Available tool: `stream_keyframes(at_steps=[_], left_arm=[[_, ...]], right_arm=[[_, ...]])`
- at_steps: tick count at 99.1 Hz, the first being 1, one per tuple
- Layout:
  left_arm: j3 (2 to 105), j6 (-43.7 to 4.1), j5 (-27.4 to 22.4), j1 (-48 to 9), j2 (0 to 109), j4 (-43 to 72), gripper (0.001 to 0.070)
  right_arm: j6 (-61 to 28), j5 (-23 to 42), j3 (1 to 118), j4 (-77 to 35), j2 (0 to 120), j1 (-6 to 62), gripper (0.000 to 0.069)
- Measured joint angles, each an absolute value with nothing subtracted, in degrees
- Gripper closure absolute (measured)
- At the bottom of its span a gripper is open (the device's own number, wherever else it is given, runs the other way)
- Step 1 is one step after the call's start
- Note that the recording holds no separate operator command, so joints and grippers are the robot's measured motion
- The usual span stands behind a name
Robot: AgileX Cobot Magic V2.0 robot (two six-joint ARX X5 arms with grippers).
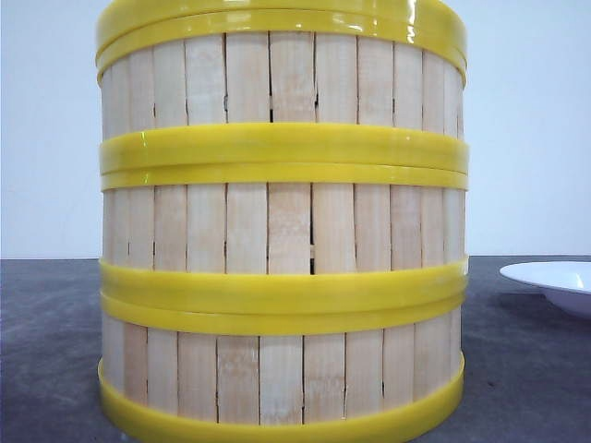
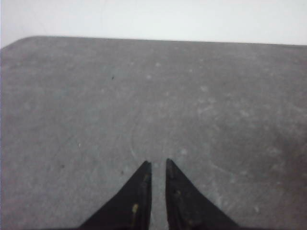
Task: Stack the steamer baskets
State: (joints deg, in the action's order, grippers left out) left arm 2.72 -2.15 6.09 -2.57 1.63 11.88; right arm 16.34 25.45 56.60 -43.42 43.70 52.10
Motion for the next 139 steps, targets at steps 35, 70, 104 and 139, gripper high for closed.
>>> stream_keyframes(at_steps=[35, 70, 104, 139], left_arm=[[2.1, 0.7, 6.2, -2.3, 0.2, 10.8, 0.0683], [2.1, 1.8, 6.2, -2.3, 0.2, 10.7, 0.0683], [2.1, 1.9, 6.2, -2.3, 0.2, 10.7, 0.0683], [2.1, 1.9, 6.2, -2.3, 0.2, 10.7, 0.0683]], right_arm=[[16.3, 25.5, 56.6, -43.0, 43.7, 52.1, 0.0679], [16.3, 25.5, 56.6, -43.0, 43.7, 52.1, 0.0679], [16.3, 25.5, 56.6, -43.0, 43.7, 52.1, 0.0679], [13.3, 26.6, 56.6, -43.0, 43.2, 51.4, 0.0679]])
